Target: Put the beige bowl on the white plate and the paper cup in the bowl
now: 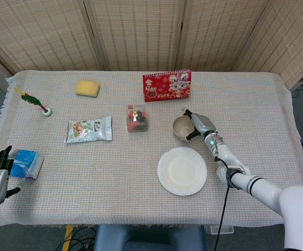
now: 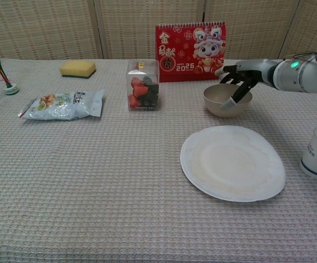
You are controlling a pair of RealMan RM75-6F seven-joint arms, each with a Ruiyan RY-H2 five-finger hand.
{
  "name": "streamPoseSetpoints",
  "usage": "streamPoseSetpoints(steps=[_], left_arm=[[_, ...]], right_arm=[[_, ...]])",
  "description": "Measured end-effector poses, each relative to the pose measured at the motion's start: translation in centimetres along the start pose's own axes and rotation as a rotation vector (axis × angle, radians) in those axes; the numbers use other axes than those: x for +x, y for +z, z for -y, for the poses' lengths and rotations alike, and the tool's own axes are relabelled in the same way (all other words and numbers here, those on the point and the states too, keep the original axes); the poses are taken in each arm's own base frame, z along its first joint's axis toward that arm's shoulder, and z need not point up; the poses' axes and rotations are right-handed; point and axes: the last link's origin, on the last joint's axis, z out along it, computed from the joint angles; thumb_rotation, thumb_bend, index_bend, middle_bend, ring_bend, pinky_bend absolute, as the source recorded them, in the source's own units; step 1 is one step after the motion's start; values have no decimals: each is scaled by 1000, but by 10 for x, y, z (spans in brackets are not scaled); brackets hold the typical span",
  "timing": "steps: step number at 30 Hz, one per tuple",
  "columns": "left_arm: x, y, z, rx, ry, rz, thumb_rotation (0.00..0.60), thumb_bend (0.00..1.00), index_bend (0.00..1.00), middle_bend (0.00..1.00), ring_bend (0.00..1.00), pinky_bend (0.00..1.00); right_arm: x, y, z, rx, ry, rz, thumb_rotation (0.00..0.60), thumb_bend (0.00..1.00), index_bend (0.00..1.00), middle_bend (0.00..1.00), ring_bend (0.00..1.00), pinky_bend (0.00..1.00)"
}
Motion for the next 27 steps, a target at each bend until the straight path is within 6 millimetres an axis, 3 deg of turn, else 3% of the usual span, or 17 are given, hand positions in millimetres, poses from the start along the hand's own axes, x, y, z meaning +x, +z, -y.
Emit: streamPoseSetpoints(steps=[11,21,27], left_arm=[[-1,1,-2,1,9,-3,600,342,0,0,0,259],[0,-3,-6,-4,18,-17,600,342,0,0,0,259],[3,-8,-9,-13,20,-35,600,342,0,0,0,259]], right_arm=[[6,-16,22,88,24,-22,600,215,82,307,275,400],[-3,-71,58,228,7,54,600,205,82,304,275,400],[-6,-106,59,259,-54,67,600,198,83,282,275,400]])
